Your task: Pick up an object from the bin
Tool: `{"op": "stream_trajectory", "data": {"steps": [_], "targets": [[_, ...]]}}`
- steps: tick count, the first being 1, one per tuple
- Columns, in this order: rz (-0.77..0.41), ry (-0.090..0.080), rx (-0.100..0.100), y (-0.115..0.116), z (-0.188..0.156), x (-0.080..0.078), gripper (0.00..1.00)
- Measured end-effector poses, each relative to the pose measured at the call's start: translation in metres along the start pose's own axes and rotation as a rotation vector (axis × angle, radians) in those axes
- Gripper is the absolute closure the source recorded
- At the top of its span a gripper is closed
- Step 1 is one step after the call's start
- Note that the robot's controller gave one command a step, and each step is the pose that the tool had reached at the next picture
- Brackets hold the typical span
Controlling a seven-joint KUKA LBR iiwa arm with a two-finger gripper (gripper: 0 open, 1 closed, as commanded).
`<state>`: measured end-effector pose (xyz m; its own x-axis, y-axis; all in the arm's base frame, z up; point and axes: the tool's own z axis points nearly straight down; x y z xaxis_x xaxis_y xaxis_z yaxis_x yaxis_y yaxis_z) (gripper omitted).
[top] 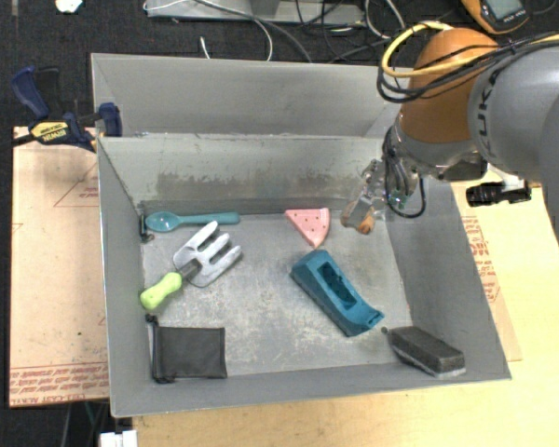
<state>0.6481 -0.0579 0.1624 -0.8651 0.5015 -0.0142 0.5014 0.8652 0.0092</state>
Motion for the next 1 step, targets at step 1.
{"op": "stream_trajectory", "data": {"steps": [1], "targets": [[-0.002,-0.002,-0.002,0.0006,-0.0351,-0.0009,1.0]]}}
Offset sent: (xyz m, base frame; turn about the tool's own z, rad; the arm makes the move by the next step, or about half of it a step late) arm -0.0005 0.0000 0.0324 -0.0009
